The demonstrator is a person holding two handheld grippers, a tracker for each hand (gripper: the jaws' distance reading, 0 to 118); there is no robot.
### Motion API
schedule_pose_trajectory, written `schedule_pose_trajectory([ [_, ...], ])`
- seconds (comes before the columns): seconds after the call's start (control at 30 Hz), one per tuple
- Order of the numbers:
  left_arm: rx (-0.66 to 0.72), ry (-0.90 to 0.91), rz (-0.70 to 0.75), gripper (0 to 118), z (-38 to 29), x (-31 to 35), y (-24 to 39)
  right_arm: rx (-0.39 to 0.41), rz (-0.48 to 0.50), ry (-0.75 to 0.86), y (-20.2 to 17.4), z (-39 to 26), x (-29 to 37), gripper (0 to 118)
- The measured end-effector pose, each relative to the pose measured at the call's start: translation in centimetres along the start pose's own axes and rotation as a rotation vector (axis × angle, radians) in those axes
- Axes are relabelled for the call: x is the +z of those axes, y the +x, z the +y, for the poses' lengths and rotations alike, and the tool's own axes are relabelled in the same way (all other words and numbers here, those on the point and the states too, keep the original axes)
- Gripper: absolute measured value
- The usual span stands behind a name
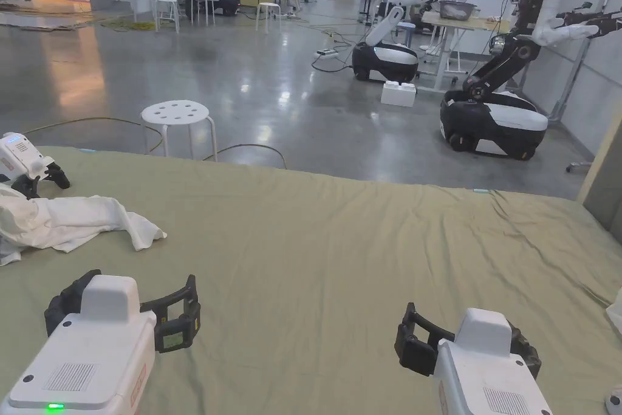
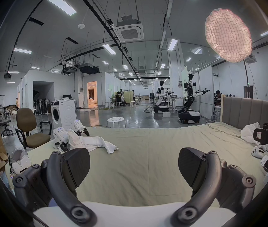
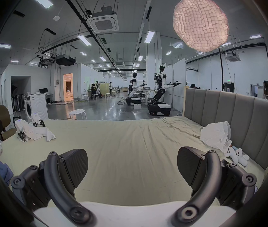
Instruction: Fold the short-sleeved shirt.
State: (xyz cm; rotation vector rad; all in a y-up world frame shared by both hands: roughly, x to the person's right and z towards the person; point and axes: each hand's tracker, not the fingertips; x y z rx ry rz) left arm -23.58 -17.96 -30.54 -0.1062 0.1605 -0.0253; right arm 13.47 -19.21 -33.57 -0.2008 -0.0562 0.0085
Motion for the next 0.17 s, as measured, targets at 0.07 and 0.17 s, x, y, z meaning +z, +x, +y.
schedule_pose_trajectory([
  [0.07, -0.001, 0.003, -0.002, 109, 0.02, -0.03, 0.0, -0.005, -0.001, -0.002, 0.01, 0.01, 0.0, 110],
  [0.17, -0.039, 0.024, -0.013, 109, 0.0, 0.2, 0.05, -0.007, -0.002, -0.01, -0.04, 0.05, -0.05, 110],
])
